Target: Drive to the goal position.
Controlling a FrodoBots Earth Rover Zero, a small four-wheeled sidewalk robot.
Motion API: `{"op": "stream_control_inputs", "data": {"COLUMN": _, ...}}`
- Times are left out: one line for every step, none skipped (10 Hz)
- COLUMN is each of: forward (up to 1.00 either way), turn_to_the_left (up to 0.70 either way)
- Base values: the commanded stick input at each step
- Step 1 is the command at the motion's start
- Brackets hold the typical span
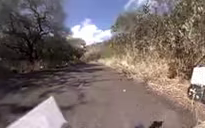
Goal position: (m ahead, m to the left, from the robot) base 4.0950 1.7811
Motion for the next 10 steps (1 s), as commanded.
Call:
{"op": "stream_control_inputs", "data": {"forward": 0.50, "turn_to_the_left": 0.00}}
{"op": "stream_control_inputs", "data": {"forward": 0.50, "turn_to_the_left": 0.00}}
{"op": "stream_control_inputs", "data": {"forward": 0.50, "turn_to_the_left": 0.00}}
{"op": "stream_control_inputs", "data": {"forward": 0.50, "turn_to_the_left": 0.00}}
{"op": "stream_control_inputs", "data": {"forward": 0.50, "turn_to_the_left": 0.00}}
{"op": "stream_control_inputs", "data": {"forward": 0.50, "turn_to_the_left": 0.00}}
{"op": "stream_control_inputs", "data": {"forward": 0.50, "turn_to_the_left": 0.00}}
{"op": "stream_control_inputs", "data": {"forward": 0.50, "turn_to_the_left": 0.00}}
{"op": "stream_control_inputs", "data": {"forward": 0.50, "turn_to_the_left": 0.00}}
{"op": "stream_control_inputs", "data": {"forward": 0.50, "turn_to_the_left": 0.00}}
